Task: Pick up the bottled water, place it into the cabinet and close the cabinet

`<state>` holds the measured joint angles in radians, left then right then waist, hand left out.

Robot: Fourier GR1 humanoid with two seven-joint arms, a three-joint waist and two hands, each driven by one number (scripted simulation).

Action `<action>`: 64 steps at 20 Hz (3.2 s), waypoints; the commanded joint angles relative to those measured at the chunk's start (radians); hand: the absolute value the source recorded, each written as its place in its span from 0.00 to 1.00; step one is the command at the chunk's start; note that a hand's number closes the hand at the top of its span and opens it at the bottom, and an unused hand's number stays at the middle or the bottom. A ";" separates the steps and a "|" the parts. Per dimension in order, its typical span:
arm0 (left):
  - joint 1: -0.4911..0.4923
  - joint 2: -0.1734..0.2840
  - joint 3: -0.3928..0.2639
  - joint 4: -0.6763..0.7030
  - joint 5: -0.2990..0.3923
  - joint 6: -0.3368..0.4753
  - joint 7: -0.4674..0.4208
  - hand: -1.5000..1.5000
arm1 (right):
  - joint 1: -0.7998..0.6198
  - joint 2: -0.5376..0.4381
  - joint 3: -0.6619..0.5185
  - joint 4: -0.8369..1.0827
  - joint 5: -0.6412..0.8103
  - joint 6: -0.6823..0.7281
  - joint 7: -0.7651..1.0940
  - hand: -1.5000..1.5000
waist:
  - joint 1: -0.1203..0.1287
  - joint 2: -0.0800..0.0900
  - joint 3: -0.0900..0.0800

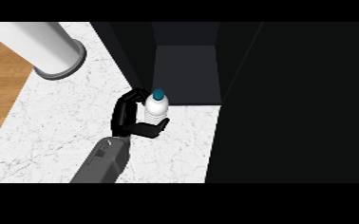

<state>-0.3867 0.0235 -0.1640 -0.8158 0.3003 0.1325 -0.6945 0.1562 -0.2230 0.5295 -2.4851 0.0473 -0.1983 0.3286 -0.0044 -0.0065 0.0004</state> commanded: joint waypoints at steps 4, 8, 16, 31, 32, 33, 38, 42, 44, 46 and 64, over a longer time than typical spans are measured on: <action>-0.058 -0.022 -0.163 -0.217 0.079 0.175 0.153 1.00 | 0.050 -0.022 0.012 -0.100 0.035 -0.012 0.024 0.00 | -0.012 0.000 0.000; -0.205 -0.023 -0.160 -0.186 0.062 0.271 0.269 1.00 | 0.050 -0.028 -0.008 -0.081 0.033 -0.014 -0.019 0.00 | -0.014 0.004 0.000; -0.359 -0.023 -0.157 -0.035 0.103 0.359 0.327 1.00 | 0.110 -0.036 0.023 -0.086 0.031 -0.002 -0.076 0.00 | -0.016 0.007 0.000; -0.571 -0.024 -0.126 0.342 0.234 0.477 0.201 1.00 | 0.177 -0.083 -0.063 -0.133 -0.088 0.052 -0.098 0.00 | -0.041 0.016 -0.001; -0.548 -0.024 -0.135 0.349 0.270 0.483 0.177 1.00 | 0.197 -0.086 -0.031 -0.144 -0.072 0.057 -0.104 0.00 | -0.050 0.016 -0.001; -0.581 -0.024 -0.150 0.380 0.264 0.521 0.169 1.00 | 0.186 -0.076 -0.029 -0.112 -0.075 0.059 -0.128 0.00 | -0.060 0.019 -0.001; -0.637 -0.024 -0.090 0.500 0.246 0.511 0.095 1.00 | 0.180 -0.066 -0.062 -0.056 -0.090 0.076 -0.164 0.00 | -0.052 0.021 -0.001; -0.688 -0.024 -0.081 0.597 0.228 0.526 0.071 1.00 | 0.161 -0.056 -0.081 -0.005 -0.106 0.098 -0.212 0.00 | -0.062 0.029 -0.001; -0.687 -0.023 -0.109 0.610 0.208 0.529 0.069 1.00 | 0.148 -0.053 -0.076 -0.048 -0.101 0.090 -0.152 0.00 | -0.054 0.025 -0.001; -0.720 -0.023 -0.102 0.653 0.196 0.517 0.075 0.00 | 0.179 -0.070 -0.076 -0.068 -0.096 0.103 -0.169 0.00 | -0.064 0.027 -0.001; -0.792 -0.023 -0.045 0.726 0.205 0.433 0.032 0.00 | 0.174 -0.039 -0.085 -0.046 -0.096 0.127 -0.187 0.00 | -0.069 0.030 -0.001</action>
<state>-1.1485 0.0057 -0.1989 -0.1146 0.5269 0.5713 -0.6745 0.3227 -0.2719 0.4384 -2.4790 -0.0306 -0.0635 0.1150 -0.0766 0.0246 -0.0009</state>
